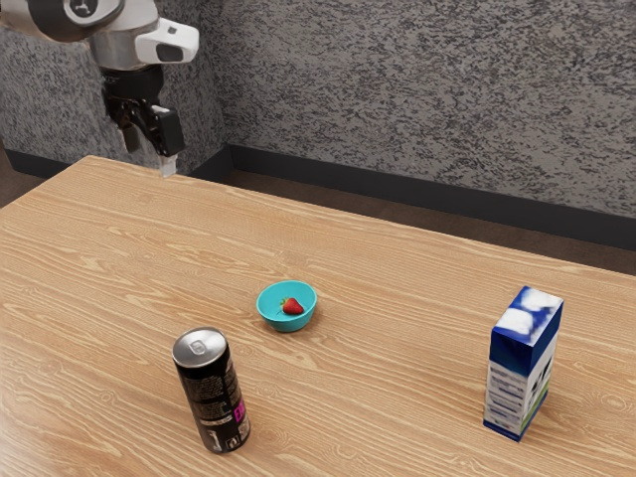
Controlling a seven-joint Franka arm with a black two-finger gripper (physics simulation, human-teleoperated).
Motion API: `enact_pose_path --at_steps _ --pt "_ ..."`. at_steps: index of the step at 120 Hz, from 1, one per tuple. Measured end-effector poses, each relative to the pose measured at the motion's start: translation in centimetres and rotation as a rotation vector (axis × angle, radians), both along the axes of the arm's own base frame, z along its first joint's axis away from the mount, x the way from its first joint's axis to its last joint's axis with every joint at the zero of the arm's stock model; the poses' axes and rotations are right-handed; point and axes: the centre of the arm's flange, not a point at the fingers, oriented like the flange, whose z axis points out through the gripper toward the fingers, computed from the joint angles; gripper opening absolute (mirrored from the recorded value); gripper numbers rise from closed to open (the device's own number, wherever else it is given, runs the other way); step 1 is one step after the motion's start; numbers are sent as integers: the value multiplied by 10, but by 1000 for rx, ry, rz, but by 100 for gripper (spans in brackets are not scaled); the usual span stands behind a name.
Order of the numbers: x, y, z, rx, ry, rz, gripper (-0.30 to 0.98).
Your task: Take strawberry from the bowl
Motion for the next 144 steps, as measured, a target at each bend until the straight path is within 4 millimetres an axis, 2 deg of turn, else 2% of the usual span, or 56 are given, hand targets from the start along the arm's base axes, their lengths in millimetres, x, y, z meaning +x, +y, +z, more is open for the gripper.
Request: enact_pose_path --at_steps 16,26,32,46,59,81,89,98,119,136,144 --pt "1 -1 3 -4 -27 12 69" --pt "3 -3 -9 -4 -10 15 69" --pt "5 -10 -30 1 31 5 69" --pt "23 -26 -120 21 153 -21 69" --pt "45 -35 -180 53 183 -97 69" --pt "74 -42 -241 33 177 -219 68" --pt "86 -55 -266 61 169 -303 68" --pt "104 -61 -289 80 152 -380 67" --pt "127 -67 -318 75 95 -539 61" --pt "131 -73 -321 68 51 -649 57" --pt "127 -73 -325 65 48 -690 56"
